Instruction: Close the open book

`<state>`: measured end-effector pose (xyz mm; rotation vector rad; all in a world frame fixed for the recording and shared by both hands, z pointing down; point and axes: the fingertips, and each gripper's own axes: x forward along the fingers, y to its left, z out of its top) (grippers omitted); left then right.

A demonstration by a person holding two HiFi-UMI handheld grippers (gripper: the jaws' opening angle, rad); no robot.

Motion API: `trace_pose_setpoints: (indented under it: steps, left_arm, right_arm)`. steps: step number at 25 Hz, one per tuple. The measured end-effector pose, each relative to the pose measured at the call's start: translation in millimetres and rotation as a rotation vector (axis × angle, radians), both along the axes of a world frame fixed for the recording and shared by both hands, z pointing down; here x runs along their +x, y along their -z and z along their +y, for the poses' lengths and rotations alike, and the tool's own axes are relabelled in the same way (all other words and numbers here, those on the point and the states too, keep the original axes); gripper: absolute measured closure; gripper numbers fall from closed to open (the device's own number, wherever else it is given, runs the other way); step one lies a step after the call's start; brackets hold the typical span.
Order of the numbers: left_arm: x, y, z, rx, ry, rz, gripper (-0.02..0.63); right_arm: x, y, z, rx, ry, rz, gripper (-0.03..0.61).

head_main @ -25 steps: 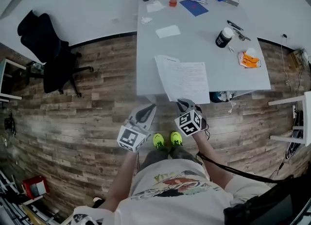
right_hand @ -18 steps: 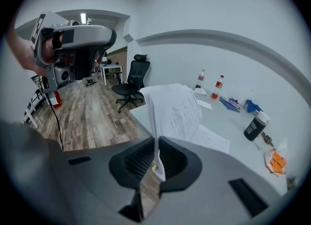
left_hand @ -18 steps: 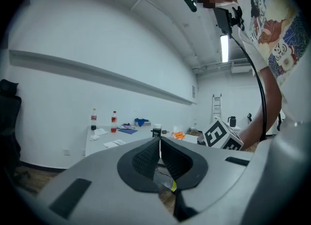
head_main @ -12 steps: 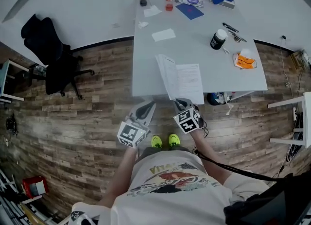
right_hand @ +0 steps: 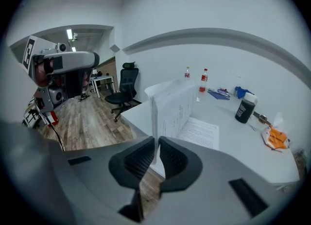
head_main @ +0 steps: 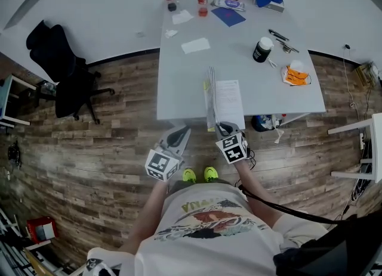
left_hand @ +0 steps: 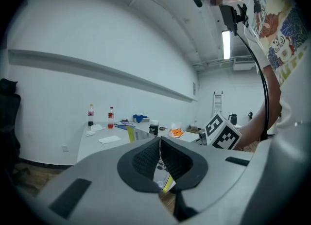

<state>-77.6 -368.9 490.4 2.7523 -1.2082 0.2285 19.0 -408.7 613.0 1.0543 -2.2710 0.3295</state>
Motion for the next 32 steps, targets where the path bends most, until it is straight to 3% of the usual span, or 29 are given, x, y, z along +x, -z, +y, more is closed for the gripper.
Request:
trace_pose_setpoints:
  steps: [4, 19, 26, 32]
  left_arm:
    - [9.3, -4.2, -3.5, -0.003, 0.002, -0.007, 0.600]
    - [32.2, -21.3, -2.4, -0.053, -0.016, -0.010, 0.600]
    - [35.9, -24.1, 3.4, -0.052, -0.021, -0.011, 0.600]
    - [38.1, -20.6, 7.4, -0.042, -0.031, -0.009, 0.600]
  right_arm:
    - [11.6, -5.4, -4.8, -0.030, -0.045, -0.057, 0.535]
    - [80.1, -63.9, -10.1, -0.270, -0.373, -0.314, 0.534]
    - [88.8, -84.1, -9.8, -0.319, -0.416, -0.350, 0.534]
    - [86.4, -74.5, -6.7, -0.284, -0.370, -0.316, 0.511]
